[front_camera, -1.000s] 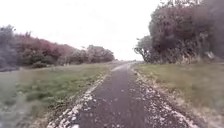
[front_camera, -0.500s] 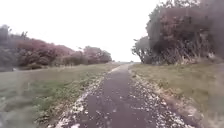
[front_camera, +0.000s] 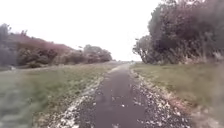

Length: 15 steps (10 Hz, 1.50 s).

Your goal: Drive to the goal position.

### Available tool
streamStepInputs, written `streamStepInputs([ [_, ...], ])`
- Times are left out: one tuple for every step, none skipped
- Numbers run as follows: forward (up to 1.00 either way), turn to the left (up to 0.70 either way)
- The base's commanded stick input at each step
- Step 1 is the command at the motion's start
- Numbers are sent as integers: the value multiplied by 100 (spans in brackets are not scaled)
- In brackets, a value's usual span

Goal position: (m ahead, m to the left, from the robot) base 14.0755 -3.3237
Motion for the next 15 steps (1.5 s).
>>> streamStepInputs([
  [70,0],
  [70,0],
  [70,0],
  [70,0],
  [65,0],
  [7,0],
  [2,0],
  [0,0],
  [0,0],
  [0,0],
  [0,0],
  [0,0],
  [0,0],
  [0,0],
  [0,0],
])
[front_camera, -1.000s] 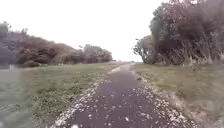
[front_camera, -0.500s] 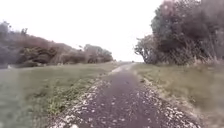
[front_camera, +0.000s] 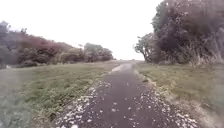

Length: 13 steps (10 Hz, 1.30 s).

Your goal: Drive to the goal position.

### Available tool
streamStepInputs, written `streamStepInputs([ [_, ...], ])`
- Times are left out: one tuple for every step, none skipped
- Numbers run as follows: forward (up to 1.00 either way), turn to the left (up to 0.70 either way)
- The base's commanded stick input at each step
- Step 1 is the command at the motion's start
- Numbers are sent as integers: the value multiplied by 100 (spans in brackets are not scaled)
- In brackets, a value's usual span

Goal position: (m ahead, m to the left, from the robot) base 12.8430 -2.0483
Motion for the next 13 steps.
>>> streamStepInputs([
  [0,0],
  [7,0],
  [31,0],
  [54,0],
  [70,0],
  [70,0],
  [70,-4],
  [70,-18],
  [70,-28],
  [70,-35],
  [70,-35],
  [70,-35],
  [70,-35],
])
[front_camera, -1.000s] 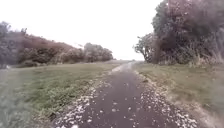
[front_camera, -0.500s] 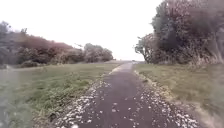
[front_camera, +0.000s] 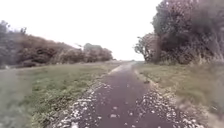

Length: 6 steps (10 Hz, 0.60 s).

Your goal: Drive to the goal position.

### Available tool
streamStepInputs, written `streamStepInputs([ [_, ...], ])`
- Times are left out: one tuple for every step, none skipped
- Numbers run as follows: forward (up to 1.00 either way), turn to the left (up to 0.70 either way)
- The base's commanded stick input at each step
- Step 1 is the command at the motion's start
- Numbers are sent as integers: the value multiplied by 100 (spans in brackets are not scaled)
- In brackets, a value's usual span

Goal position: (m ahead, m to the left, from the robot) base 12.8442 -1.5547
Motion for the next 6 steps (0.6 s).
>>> streamStepInputs([
  [70,-35],
  [70,-35],
  [70,-35],
  [70,-35],
  [70,-33],
  [70,-28],
])
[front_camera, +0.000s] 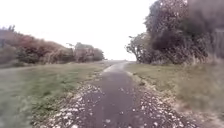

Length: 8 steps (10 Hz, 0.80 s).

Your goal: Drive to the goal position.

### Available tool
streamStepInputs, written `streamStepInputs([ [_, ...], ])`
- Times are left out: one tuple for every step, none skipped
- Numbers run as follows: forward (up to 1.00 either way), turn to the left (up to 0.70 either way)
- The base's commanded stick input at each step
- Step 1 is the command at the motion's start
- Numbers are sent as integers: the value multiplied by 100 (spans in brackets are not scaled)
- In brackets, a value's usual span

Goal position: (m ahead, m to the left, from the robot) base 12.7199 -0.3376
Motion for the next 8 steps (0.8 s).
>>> streamStepInputs([
  [70,-17],
  [70,-5],
  [70,0],
  [70,0],
  [70,0],
  [70,0],
  [70,0],
  [70,0],
])
